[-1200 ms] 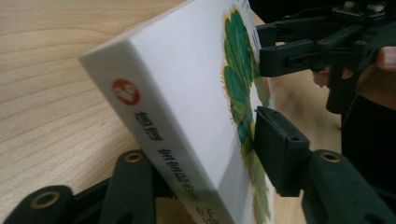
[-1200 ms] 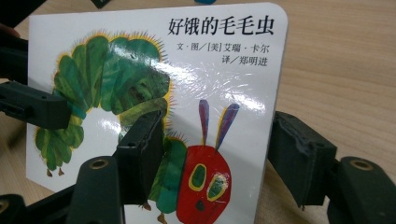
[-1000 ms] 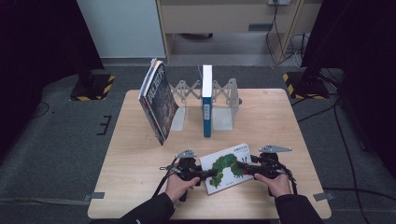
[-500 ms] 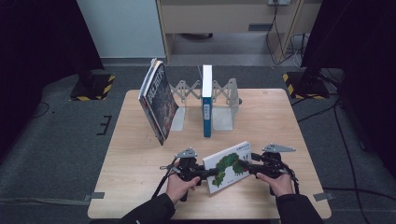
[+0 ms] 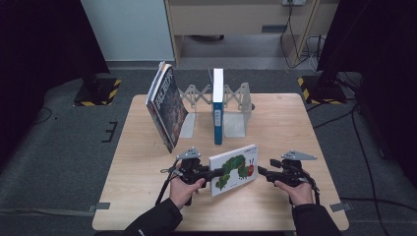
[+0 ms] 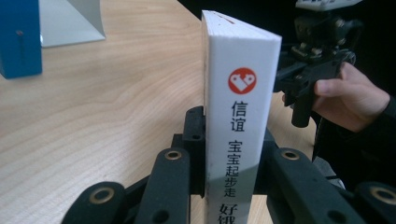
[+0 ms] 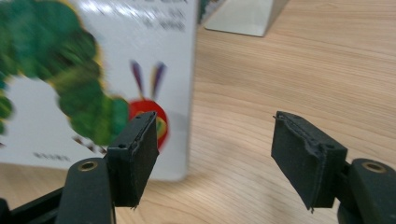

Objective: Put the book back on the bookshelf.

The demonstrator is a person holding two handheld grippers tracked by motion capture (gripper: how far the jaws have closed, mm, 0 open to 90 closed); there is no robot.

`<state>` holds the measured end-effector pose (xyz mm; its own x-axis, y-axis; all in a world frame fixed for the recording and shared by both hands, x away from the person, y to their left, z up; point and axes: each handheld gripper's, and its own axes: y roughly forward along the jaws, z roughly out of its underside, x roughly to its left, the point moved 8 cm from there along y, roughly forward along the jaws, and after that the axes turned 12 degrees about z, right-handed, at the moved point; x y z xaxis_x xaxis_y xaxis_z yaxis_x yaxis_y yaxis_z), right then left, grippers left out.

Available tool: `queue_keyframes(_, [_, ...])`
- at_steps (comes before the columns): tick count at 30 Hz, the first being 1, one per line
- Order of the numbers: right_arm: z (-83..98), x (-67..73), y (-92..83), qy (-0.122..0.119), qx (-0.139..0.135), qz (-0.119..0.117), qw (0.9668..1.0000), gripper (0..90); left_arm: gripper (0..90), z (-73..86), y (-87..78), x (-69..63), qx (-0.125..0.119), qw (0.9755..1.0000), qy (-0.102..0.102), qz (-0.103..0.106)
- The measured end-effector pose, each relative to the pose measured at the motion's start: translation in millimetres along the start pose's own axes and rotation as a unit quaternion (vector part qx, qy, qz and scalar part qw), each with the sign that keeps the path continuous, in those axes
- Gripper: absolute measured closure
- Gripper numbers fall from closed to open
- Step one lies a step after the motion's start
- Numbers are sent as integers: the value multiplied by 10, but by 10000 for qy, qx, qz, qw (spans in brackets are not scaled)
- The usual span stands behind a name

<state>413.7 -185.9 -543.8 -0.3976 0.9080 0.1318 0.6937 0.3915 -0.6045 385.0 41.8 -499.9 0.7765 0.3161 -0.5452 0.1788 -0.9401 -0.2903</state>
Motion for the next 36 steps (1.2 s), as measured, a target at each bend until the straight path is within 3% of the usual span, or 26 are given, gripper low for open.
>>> queue_keyframes(6, [62, -125, 26, -112, 172, 355, 9992, 279, 746, -89, -77, 3, -85, 9998, 90, -140])
queue_keyframes(9, [140, -229, 54, -239, 438, 596, 9970, 246, 747, -146, -127, 11, -152, 9996, 116, -220])
queue_keyframes(19, [272, -453, 70, -404, 734, 1088, 9905, 161, 747, -376, -269, 22, -400, 9975, 318, -496])
queue_keyframes(26, [351, -530, 91, -483, 945, 1257, 9864, 87, 747, -516, -343, 27, -553, 9956, 425, -625])
queue_keyframes(33, [409, -573, 111, -590, 1102, 1400, 9822, 60, 747, -725, -382, 44, -839, 9919, 498, -815])
queue_keyframes(36, [424, -587, 122, -615, 1124, 1456, 9810, 42, 747, -761, -377, 43, -855, 9908, 572, -880])
